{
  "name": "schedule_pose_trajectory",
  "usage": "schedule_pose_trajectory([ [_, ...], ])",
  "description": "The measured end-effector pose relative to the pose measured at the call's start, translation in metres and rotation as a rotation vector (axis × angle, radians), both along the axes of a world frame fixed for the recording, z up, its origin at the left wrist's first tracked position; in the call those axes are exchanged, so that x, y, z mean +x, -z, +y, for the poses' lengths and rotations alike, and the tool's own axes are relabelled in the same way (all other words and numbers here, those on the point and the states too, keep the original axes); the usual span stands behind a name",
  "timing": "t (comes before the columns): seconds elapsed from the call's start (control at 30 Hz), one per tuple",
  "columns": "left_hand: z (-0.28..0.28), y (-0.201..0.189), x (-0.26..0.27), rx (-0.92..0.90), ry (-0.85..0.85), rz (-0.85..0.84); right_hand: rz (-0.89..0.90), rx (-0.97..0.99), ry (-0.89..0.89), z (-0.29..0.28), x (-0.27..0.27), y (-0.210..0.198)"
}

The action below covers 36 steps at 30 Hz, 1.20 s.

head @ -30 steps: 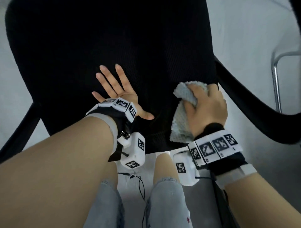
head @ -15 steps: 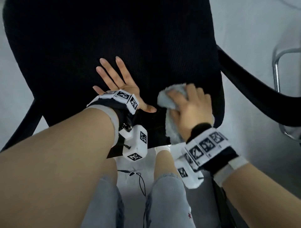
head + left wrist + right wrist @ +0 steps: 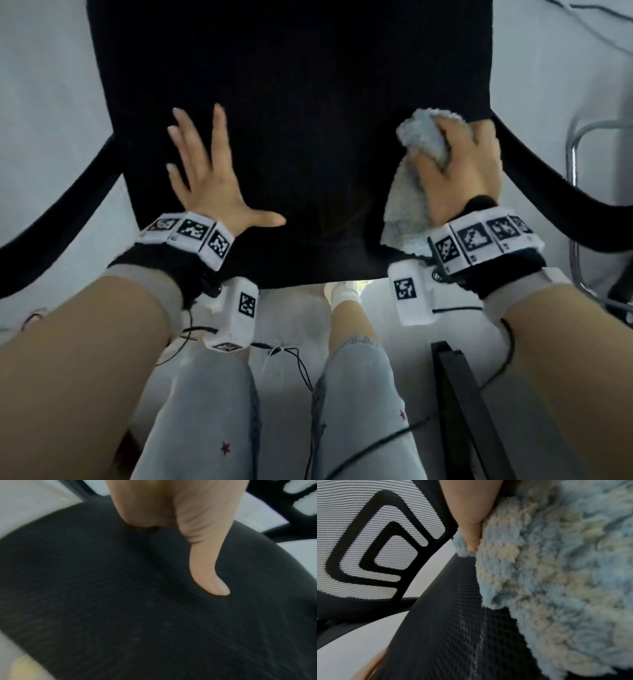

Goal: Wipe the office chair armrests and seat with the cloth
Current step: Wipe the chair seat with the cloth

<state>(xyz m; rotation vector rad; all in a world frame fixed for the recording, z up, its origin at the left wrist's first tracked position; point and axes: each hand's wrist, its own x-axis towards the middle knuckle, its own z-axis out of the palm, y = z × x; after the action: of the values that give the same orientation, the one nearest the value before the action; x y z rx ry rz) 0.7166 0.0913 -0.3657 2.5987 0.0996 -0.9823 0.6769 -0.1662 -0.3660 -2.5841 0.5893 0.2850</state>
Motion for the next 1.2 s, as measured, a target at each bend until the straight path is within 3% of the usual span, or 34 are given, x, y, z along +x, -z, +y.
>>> schedule_pose_trajectory([
  [0.1, 0.054, -0.002, -0.017, 0.128, -0.069, 0.055, 0.085, -0.111, 0.133, 0.021, 0.012, 0.009],
  [0.2, 0.081, 0.008, -0.027, 0.151, 0.09, 0.079, 0.231, -0.221, 0.203, 0.083, 0.01, 0.015],
  [0.3, 0.085, 0.019, -0.028, 0.177, 0.128, 0.027, 0.201, -0.147, -0.117, 0.166, -0.012, 0.024],
  [0.37, 0.087, 0.022, -0.026, 0.177, 0.137, 0.008, 0.124, -0.145, -0.37, 0.184, -0.019, 0.026],
  [0.47, 0.093, 0.02, -0.022, 0.161, 0.17, 0.002, 0.026, -0.184, -0.654, 0.134, -0.006, 0.025],
  [0.5, 0.094, 0.02, -0.021, 0.153, 0.17, 0.005, 0.048, -0.214, -0.648, 0.107, 0.0, 0.024],
  [0.63, 0.091, 0.019, -0.024, 0.106, 0.12, 0.0, 0.186, -0.317, -0.159, 0.039, 0.01, 0.009],
  [0.73, 0.084, 0.018, -0.028, 0.12, 0.079, 0.016, 0.292, -0.247, -0.002, 0.094, 0.003, 0.016],
  [0.8, 0.081, 0.017, -0.031, 0.139, 0.06, 0.029, 0.312, -0.143, -0.157, 0.155, -0.01, 0.023],
  [0.9, 0.079, 0.016, -0.032, 0.154, 0.059, 0.048, 0.126, -0.047, -0.498, 0.201, -0.031, 0.019],
  [1.0, 0.078, 0.016, -0.034, 0.181, 0.065, 0.057, 0.07, -0.122, -0.652, 0.156, -0.021, 0.022],
  [1.1, 0.073, 0.016, -0.037, 0.18, 0.048, 0.058, 0.125, -0.223, -0.553, 0.094, 0.003, 0.026],
  [1.2, 0.065, 0.016, -0.038, 0.167, 0.031, 0.059, 0.192, -0.299, -0.594, 0.077, 0.019, 0.028],
])
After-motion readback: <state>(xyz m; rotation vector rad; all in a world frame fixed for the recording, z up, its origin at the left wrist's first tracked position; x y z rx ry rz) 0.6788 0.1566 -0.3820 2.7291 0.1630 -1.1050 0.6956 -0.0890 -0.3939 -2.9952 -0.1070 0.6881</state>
